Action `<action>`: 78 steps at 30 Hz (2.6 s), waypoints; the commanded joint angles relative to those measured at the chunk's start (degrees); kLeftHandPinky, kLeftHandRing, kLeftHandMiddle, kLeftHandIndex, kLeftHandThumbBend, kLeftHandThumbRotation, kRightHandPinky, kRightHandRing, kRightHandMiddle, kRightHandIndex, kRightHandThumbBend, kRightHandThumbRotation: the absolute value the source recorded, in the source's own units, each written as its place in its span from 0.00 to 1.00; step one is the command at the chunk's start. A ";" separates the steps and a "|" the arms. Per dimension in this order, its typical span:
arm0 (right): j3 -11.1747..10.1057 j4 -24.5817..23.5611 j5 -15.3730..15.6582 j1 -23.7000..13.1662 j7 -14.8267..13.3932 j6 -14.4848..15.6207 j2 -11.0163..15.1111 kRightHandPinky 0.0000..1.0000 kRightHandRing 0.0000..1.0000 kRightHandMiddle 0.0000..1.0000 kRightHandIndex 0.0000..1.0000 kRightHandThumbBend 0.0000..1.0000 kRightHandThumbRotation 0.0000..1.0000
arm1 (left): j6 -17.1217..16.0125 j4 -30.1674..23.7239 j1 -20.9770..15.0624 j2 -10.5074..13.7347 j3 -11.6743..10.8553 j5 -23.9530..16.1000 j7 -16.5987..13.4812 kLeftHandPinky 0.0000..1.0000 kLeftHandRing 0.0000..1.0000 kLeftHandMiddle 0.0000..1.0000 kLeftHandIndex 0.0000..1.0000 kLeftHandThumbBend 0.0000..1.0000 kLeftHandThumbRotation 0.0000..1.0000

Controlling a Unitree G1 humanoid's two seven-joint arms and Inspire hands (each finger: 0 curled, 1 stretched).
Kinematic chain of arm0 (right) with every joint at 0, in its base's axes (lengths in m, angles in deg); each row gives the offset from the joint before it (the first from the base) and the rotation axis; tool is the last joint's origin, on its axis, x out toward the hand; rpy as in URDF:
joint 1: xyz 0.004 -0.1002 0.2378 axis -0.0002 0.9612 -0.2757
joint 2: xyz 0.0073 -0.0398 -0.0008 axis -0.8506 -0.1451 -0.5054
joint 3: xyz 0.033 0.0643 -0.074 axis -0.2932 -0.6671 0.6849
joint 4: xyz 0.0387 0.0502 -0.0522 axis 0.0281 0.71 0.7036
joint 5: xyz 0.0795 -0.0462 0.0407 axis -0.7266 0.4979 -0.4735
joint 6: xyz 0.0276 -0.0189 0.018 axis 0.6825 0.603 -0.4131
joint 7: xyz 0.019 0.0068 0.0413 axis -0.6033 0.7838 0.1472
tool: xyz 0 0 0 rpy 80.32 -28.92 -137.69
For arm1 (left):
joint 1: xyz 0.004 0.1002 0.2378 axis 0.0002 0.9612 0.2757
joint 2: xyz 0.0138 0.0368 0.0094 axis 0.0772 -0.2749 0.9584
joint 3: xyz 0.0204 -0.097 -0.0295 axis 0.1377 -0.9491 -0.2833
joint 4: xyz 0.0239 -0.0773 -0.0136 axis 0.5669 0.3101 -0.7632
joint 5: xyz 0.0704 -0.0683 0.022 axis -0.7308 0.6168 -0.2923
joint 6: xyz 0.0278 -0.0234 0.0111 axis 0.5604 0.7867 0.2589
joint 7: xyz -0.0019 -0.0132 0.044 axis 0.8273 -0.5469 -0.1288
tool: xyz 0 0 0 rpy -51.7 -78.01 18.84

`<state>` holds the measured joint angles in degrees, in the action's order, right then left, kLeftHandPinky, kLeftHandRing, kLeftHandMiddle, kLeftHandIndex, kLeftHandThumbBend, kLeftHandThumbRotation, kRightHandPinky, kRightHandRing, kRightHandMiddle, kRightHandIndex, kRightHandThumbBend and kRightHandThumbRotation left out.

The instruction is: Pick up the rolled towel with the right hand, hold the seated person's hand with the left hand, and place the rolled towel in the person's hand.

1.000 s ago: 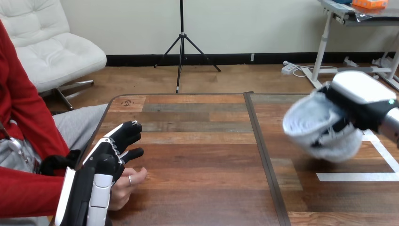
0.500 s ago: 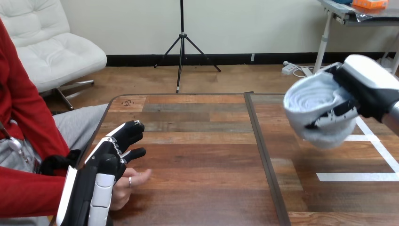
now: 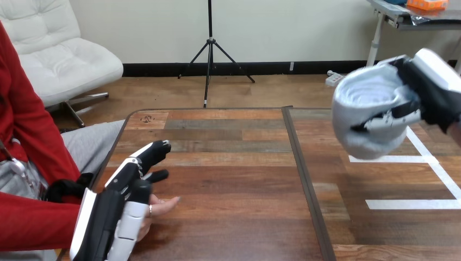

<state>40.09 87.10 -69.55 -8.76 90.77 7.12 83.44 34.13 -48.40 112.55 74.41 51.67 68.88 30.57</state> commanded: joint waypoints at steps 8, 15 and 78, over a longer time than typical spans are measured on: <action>-8.37 -4.30 -9.49 -0.60 6.89 1.61 -2.60 0.38 0.41 0.44 0.44 0.81 0.00 | 0.89 -0.08 -5.56 4.39 -4.83 -8.29 -0.99 0.77 0.87 0.88 0.83 0.87 0.82; -10.22 -5.95 -11.98 1.05 9.63 3.00 -3.55 0.36 0.39 0.42 0.43 0.83 0.00 | 0.88 -0.66 -7.50 5.81 -7.31 -17.63 -4.98 0.68 0.84 0.88 0.85 0.96 0.76; -14.22 -10.78 -11.75 6.03 12.48 8.14 -4.85 0.31 0.35 0.40 0.43 0.85 0.00 | 9.52 0.75 -18.69 27.17 -8.50 -37.73 5.59 0.73 0.84 0.87 0.86 1.00 0.54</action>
<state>27.92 78.40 -80.59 0.30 103.83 16.81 79.81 42.23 -48.26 97.52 98.76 41.95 29.17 32.94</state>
